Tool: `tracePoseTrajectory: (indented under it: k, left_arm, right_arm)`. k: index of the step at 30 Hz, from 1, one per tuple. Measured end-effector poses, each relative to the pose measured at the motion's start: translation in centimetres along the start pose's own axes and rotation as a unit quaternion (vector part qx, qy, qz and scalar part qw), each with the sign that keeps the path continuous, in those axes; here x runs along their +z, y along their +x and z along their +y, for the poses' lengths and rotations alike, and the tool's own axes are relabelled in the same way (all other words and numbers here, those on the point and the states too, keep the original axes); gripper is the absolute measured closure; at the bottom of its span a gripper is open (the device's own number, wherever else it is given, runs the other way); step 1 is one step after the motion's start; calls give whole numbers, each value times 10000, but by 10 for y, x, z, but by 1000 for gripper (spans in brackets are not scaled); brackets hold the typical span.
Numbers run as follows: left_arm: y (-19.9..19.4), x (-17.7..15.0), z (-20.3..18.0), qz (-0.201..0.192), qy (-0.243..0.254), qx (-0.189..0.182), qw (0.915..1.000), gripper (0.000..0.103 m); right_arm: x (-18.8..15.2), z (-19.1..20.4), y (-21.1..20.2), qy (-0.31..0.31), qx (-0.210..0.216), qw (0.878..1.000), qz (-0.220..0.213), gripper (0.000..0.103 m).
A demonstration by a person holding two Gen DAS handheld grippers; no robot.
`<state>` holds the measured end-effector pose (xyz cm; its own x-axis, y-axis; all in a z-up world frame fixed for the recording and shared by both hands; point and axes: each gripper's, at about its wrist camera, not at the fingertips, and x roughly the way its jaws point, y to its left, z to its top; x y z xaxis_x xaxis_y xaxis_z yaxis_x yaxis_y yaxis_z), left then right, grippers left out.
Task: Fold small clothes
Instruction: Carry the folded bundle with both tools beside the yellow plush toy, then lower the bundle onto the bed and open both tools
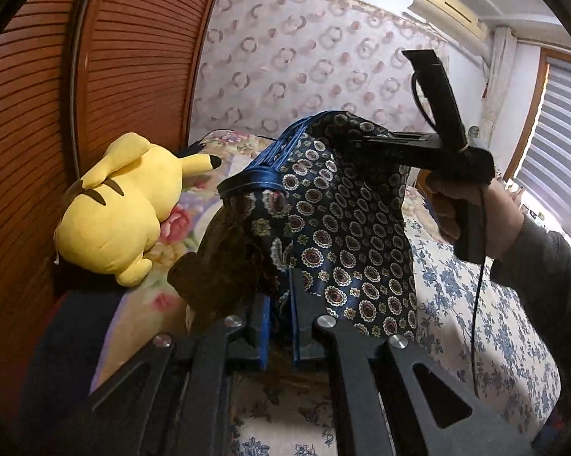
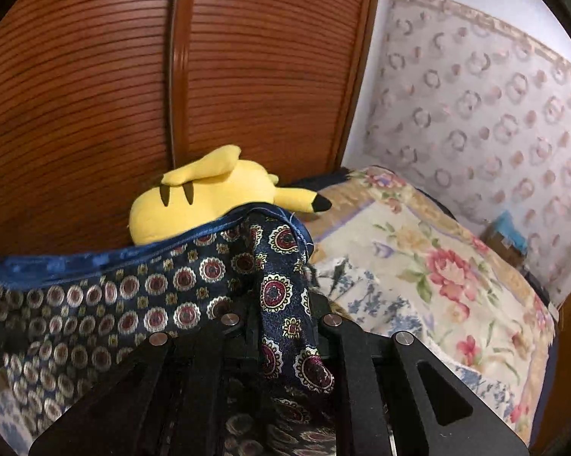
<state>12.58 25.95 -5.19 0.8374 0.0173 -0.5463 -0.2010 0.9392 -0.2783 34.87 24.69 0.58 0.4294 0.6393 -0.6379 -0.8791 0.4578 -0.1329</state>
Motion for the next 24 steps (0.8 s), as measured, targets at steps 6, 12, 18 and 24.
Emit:
tracePoseTrajectory:
  k: [6, 12, 18, 24]
  left_arm:
    - [-12, -2, 0, -100, 57, 166, 9998, 91]
    - [-27, 5, -10, -314, 334, 250, 9986, 63]
    - [-45, 12, -36, -562, 561, 215, 9966, 41]
    - [-54, 15, -69, -662, 787, 108, 9946, 40]
  right_arm:
    - [1, -8, -18, 403, -201, 9987, -251, 66]
    - [-13, -22, -55, 540, -334, 9972, -394, 50]
    - [-27, -23, -85, 616, -433, 9961, -460, 36]
    - [-49, -23, -125, 912, -438, 9936, -503, 32]
